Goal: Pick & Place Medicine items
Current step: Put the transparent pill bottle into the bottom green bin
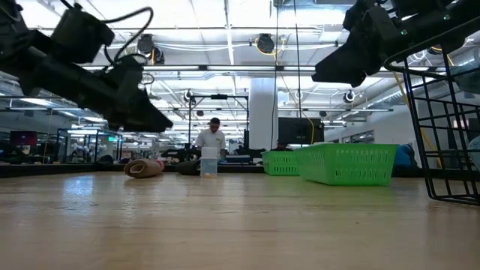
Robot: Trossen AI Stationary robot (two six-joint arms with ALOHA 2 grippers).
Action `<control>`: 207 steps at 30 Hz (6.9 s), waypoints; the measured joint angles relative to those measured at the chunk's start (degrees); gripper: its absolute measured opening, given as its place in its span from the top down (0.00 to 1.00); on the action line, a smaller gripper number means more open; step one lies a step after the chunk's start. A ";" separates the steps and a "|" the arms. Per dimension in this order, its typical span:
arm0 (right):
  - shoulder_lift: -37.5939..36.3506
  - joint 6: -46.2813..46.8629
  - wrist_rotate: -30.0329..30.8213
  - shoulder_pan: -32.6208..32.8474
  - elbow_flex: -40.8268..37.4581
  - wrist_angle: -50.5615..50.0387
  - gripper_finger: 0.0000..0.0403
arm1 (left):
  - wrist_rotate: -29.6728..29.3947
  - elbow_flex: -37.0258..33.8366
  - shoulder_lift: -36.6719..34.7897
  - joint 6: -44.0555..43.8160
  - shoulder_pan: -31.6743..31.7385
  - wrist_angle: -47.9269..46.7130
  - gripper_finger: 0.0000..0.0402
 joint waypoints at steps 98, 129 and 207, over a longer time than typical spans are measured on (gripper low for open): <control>33.60 -4.91 -7.75 0.66 34.55 -14.32 0.27 | 14.06 26.20 22.34 5.07 -3.91 -12.88 0.62; 48.72 -1.14 -15.19 -0.50 38.47 -5.51 0.38 | 14.00 26.27 22.34 4.80 -5.81 -13.88 0.60; 9.65 12.50 12.36 6.03 1.84 -19.86 0.70 | 12.39 26.29 6.95 7.56 -5.68 -18.30 0.54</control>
